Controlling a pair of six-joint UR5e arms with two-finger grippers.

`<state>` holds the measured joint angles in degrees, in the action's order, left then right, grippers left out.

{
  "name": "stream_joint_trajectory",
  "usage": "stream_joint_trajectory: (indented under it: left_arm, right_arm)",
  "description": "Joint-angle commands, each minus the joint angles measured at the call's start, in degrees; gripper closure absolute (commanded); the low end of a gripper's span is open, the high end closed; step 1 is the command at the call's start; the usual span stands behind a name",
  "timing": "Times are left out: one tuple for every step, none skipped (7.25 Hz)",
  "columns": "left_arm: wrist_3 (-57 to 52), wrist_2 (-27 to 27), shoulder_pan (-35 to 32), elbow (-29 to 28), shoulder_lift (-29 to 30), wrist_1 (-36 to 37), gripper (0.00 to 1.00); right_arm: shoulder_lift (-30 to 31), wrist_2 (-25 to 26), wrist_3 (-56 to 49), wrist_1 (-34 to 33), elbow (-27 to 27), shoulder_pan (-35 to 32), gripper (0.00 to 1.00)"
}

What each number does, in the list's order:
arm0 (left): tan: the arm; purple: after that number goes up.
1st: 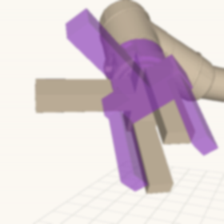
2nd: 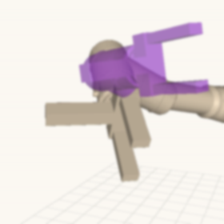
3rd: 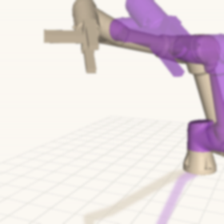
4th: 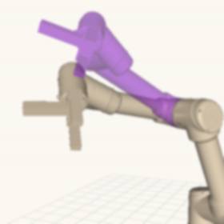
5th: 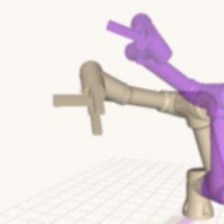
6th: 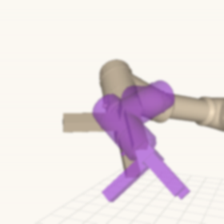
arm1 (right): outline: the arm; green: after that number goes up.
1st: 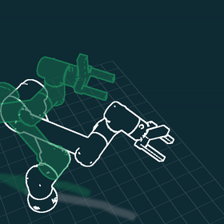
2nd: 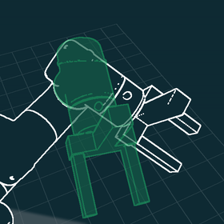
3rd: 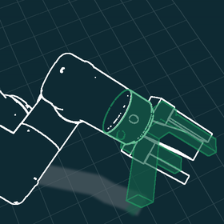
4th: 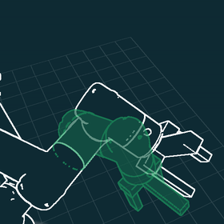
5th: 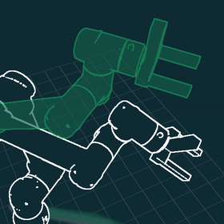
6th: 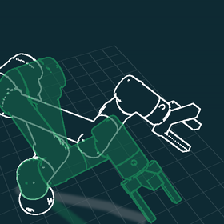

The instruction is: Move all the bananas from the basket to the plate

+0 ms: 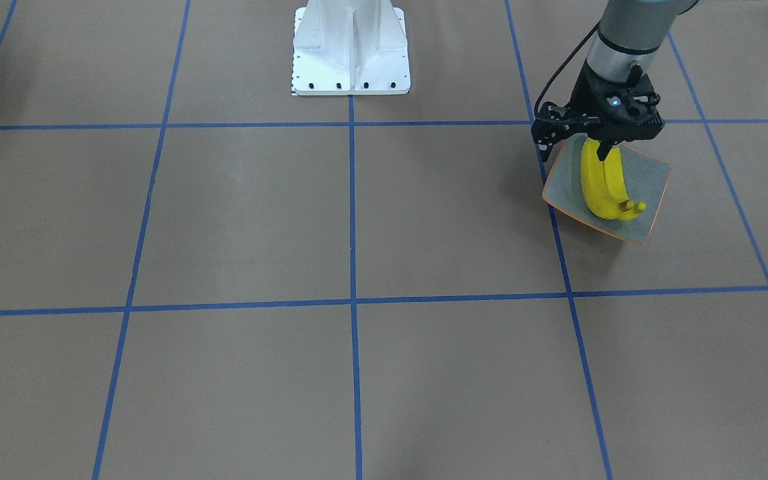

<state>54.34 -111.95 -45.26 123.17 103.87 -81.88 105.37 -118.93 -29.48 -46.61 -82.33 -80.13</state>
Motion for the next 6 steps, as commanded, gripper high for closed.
stream_joint_trajectory:
  left_arm:
    - [0.1, 0.1, 0.0, -0.1, -0.2, 0.0, 0.0]
    - [0.1, 0.1, 0.0, -0.2, -0.2, 0.0, 0.0]
    - [0.1, 0.1, 0.0, -0.2, -0.2, 0.0, 0.0]
    - [0.2, 0.1, 0.1, -0.2, -0.2, 0.0, 0.0]
    - [0.2, 0.2, 0.2, -0.3, -0.2, 0.0, 0.0]
    - [1.3, 0.2, 0.3, -0.3, 0.0, 0.0, 0.0]
  right_arm:
    - [-1.1, 0.0, -0.6, 0.0, 1.1, 0.0, 0.43]
    - [-1.1, 0.0, -0.6, 0.0, 1.1, 0.0, 0.91]
    - [-1.3, -0.1, -0.6, -0.1, 0.8, 0.0, 1.0]
    - [-1.7, -0.9, -0.5, -0.3, 0.2, -0.3, 1.0]
    - [-1.6, -2.0, -0.6, -0.6, -0.9, -1.8, 1.0]
    - [-1.4, -4.1, -0.6, -0.8, -1.9, -3.9, 1.0]
